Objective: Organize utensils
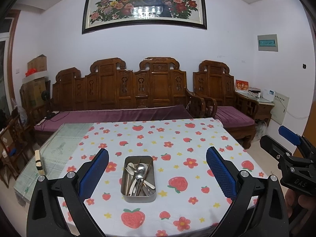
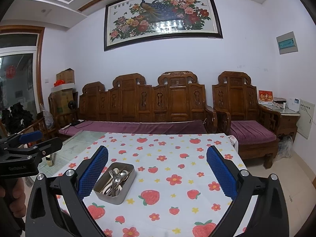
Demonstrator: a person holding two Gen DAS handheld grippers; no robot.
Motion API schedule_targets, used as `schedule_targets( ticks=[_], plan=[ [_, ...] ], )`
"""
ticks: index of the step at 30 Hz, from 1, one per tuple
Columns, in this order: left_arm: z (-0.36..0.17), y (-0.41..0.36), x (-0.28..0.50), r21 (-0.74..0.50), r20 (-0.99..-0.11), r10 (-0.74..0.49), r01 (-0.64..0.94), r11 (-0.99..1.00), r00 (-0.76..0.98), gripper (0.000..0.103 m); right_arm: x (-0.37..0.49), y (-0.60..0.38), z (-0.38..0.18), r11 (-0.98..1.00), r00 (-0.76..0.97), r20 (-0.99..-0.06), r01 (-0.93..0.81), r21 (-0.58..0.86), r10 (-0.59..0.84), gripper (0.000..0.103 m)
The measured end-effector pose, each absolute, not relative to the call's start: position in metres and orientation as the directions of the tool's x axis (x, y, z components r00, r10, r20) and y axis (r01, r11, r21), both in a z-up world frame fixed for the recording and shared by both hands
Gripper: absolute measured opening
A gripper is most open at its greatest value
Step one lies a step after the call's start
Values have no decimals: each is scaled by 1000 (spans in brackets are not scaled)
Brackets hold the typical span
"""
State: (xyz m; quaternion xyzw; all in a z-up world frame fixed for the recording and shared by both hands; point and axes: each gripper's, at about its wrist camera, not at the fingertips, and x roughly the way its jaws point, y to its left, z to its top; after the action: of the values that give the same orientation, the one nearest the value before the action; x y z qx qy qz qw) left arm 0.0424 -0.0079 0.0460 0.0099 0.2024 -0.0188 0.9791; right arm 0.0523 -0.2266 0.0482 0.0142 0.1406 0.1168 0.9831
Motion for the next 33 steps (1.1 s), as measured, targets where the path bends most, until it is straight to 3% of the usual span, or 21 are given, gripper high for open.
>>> schedule_targets(
  ticks=[33],
  plan=[
    [46,-9,41,13,-397,-33,42,999,917,95,54,-227,47,973,934,-272,-225,59,233,100]
  ],
)
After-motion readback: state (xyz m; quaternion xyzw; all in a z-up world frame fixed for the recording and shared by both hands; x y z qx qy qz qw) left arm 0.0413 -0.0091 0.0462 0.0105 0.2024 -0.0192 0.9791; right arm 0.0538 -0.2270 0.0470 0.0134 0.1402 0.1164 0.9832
